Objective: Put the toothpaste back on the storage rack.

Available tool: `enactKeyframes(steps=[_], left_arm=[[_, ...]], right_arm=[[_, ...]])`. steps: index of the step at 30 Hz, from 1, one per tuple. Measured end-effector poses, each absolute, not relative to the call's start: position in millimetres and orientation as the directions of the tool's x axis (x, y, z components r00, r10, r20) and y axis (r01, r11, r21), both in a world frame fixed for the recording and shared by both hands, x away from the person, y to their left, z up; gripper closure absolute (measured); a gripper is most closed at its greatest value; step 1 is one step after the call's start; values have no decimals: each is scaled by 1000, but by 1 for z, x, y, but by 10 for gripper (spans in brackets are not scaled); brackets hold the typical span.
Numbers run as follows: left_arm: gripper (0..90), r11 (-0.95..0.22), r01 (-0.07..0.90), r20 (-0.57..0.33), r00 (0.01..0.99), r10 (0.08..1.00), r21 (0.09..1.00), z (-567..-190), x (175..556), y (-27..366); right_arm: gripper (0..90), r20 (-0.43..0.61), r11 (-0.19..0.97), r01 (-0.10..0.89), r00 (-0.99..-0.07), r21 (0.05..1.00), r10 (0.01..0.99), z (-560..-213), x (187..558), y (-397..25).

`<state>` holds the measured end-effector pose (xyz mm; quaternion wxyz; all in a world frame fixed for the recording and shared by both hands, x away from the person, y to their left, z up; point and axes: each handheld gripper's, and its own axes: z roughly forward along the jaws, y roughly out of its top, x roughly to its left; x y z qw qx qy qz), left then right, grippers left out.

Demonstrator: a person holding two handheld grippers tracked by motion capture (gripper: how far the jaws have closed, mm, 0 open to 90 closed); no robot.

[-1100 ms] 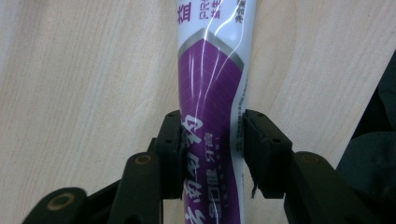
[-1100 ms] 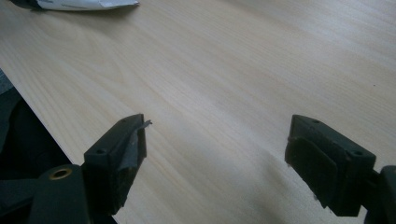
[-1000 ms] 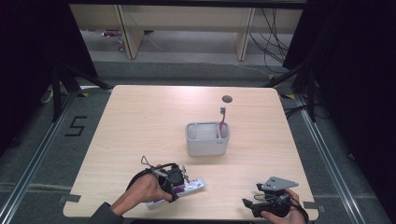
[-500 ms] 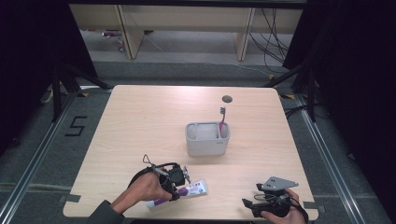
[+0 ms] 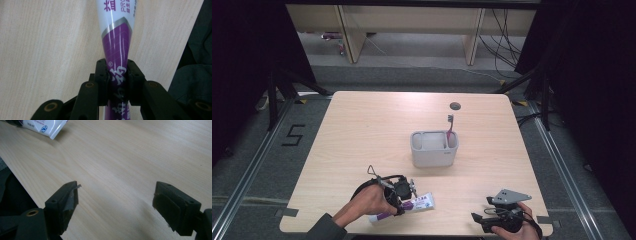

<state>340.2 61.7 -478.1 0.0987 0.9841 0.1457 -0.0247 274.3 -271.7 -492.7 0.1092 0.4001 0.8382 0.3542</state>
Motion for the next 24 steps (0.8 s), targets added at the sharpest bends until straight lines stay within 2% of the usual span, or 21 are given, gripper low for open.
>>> enactKeyframes(steps=[11, 15, 20, 21, 24], left_arm=[[756, -954, 244, -32, 970, 242, 174, -475, 340, 59], [756, -940, 266, -46, 964, 262, 213, -467, 341, 62], [756, -917, 264, -15, 962, 272, 298, -452, 345, 67], [756, -911, 270, -22, 961, 277, 311, -448, 346, 68], [756, -880, 297, -71, 954, 292, 370, -442, 347, 69]], right_arm=[[210, 102, 427, 592, -656, 683, 748, -492, 274, -272], [211, 105, 429, 596, -657, 679, 747, -492, 274, -272], [211, 122, 409, 611, -642, 678, 757, -492, 273, -272], [211, 88, 435, 579, -662, 689, 744, -493, 275, -273], [210, 98, 430, 590, -658, 683, 747, -493, 275, -273]])
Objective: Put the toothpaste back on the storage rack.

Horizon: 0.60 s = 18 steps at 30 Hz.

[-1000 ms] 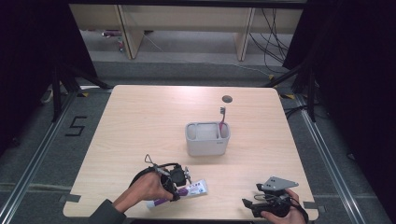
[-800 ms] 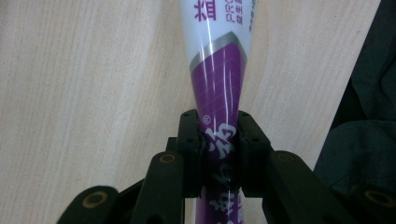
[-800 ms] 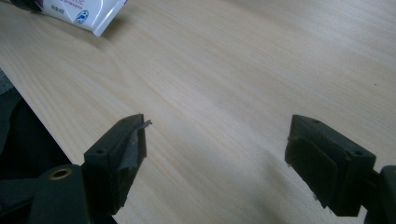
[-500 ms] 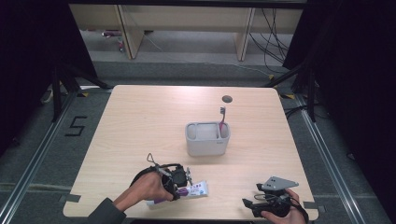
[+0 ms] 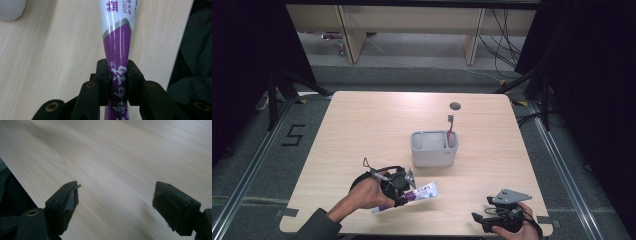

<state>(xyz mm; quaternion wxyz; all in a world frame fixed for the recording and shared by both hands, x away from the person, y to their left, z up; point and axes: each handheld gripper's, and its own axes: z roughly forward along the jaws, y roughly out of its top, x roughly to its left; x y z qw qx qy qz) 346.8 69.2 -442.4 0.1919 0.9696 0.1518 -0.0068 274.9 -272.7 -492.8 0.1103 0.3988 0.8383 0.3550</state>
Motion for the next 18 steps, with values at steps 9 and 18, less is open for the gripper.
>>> enactKeyframes(steps=[9, 18], left_arm=[[756, -772, 333, -98, 937, 336, 541, -422, 349, 68], [756, -703, 345, -76, 920, 384, 622, -408, 359, 80]], right_arm=[[210, 110, 423, 596, -655, 683, 747, -493, 274, -272], [210, 116, 420, 601, -654, 680, 747, -493, 274, -272]])
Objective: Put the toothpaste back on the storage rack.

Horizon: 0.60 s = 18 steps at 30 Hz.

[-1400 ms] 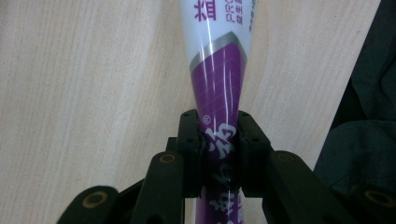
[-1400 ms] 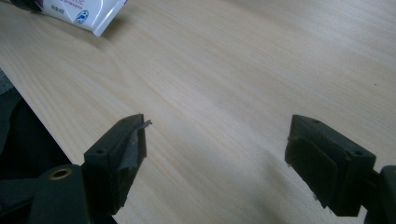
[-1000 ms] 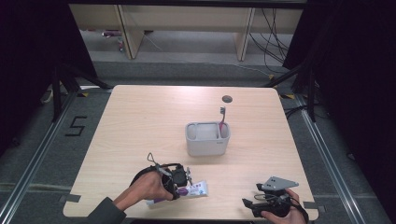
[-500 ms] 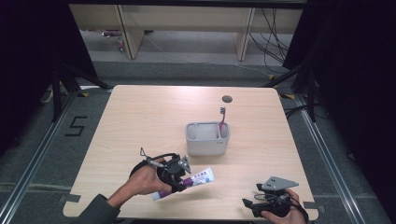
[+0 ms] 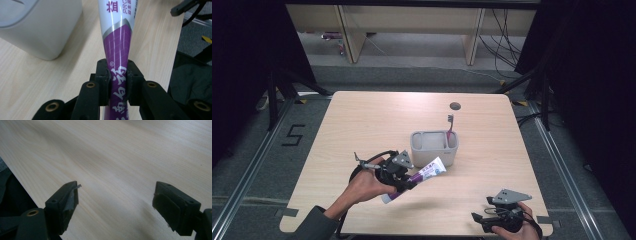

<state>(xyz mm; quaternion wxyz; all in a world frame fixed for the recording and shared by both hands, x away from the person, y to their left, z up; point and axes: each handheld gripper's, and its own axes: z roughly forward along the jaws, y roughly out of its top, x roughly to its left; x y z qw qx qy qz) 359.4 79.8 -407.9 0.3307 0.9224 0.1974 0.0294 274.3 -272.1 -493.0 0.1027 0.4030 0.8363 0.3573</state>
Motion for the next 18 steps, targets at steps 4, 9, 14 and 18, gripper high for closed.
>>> enactKeyframes(steps=[4, 9, 14, 18], left_arm=[[756, -661, 347, -74, 911, 405, 666, -401, 362, 81], [757, -604, 344, -71, 901, 428, 719, -391, 366, 81], [757, -532, 347, -72, 880, 470, 772, -380, 373, 82], [757, -488, 338, -71, 871, 486, 805, -371, 380, 82]], right_arm=[[210, 109, 420, 593, -656, 687, 747, -494, 275, -273], [210, 106, 423, 593, -656, 685, 748, -493, 275, -273], [210, 100, 429, 590, -659, 684, 745, -493, 276, -274], [210, 96, 431, 585, -661, 688, 744, -494, 276, -275]])
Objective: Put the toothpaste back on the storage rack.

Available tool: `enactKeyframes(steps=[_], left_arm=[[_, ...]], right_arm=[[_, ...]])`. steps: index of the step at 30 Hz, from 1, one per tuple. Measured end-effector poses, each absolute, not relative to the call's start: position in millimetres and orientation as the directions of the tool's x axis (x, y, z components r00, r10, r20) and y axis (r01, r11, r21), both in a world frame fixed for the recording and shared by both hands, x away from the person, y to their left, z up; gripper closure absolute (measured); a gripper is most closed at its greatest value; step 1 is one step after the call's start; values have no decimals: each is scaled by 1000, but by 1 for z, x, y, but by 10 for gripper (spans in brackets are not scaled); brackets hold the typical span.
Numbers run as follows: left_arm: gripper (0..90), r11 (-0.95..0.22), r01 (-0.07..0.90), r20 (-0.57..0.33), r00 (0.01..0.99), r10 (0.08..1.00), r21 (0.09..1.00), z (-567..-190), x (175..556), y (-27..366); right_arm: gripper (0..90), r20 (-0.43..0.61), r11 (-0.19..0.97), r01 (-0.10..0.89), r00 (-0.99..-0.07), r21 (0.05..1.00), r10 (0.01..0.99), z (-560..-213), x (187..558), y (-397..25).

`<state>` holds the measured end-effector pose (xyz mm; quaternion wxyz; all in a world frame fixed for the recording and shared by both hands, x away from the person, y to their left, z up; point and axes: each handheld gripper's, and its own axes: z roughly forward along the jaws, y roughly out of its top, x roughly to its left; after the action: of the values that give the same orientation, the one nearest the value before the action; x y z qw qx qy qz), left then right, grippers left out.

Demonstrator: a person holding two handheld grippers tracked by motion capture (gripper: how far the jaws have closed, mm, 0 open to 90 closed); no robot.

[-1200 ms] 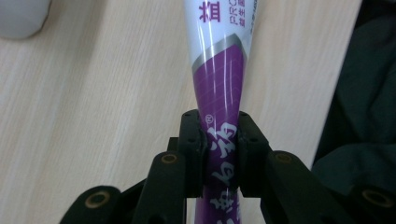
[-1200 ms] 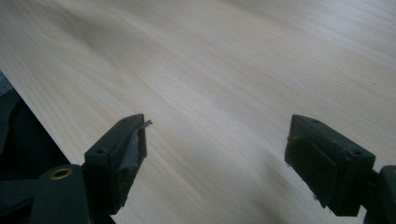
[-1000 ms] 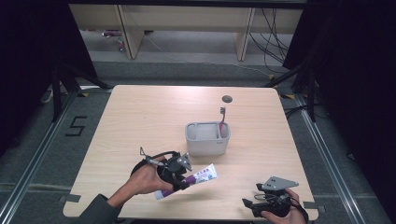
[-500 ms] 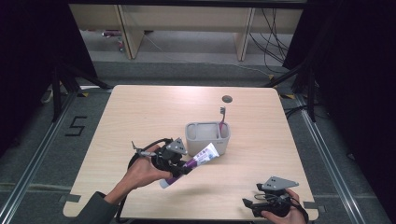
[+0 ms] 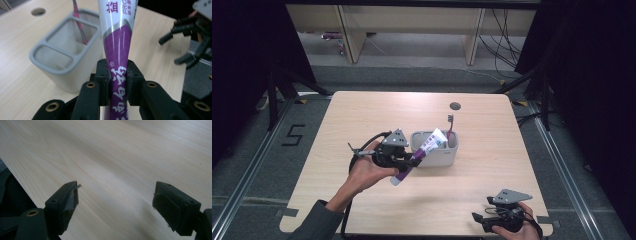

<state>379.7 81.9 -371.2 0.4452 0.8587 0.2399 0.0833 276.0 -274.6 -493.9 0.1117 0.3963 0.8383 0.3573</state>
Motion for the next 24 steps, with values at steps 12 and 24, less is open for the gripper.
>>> enactKeyframes(steps=[12, 24], left_arm=[[757, -371, 331, -92, 839, 536, 868, -358, 396, 80], [757, -302, 314, -95, 818, 568, 900, -349, 413, 71]], right_arm=[[209, 104, 422, 593, -654, 686, 749, -494, 276, -275], [209, 123, 413, 609, -647, 677, 753, -495, 275, -275]])
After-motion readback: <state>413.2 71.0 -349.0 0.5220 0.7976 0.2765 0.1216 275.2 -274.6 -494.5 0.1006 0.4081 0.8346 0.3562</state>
